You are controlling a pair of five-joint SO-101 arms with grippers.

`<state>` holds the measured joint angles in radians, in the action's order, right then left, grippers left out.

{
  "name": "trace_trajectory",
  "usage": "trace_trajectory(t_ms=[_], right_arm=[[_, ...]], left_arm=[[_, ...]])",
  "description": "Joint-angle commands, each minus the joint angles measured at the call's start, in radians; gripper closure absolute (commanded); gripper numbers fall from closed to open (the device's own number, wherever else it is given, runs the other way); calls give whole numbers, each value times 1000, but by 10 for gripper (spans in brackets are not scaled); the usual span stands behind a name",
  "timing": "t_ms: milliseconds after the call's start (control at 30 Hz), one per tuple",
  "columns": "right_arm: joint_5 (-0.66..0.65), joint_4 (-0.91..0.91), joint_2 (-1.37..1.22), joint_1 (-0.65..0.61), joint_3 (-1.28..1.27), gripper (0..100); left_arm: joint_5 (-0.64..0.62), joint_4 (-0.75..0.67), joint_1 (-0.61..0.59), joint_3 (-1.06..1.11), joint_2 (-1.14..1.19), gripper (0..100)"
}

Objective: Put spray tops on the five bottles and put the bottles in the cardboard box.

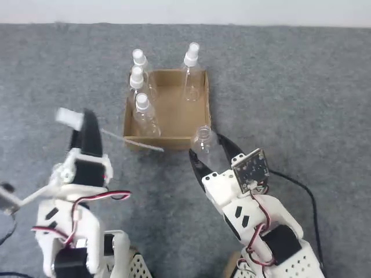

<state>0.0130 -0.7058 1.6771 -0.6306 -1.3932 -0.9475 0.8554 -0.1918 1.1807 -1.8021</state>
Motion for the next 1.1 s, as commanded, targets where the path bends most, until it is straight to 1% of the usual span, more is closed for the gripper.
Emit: trace_trajectory(t_ms=[0, 200, 367, 500, 667, 867, 967, 1067], right_arm=[[-28, 44, 16, -8, 5, 919], [-28, 44, 16, -16, 5, 919], [-29, 44, 16, -81, -17, 919], [-31, 70, 16, -105, -37, 919], [-144, 124, 16, -107, -83, 919], [-150, 150, 18, -108, -104, 919], [-157, 150, 18, -130, -104, 919], [-157, 150, 18, -139, -104, 919]], left_arm=[[11, -71, -20, -54, -20, 989], [8, -74, -21, -56, -20, 989], [5, -75, -23, -84, -20, 989], [5, -74, -23, -139, -20, 989], [6, -74, -23, -186, -20, 989], [9, -69, -23, -188, -20, 989], [12, -75, -21, -189, -20, 989], [57, -75, -15, -189, -20, 989]])
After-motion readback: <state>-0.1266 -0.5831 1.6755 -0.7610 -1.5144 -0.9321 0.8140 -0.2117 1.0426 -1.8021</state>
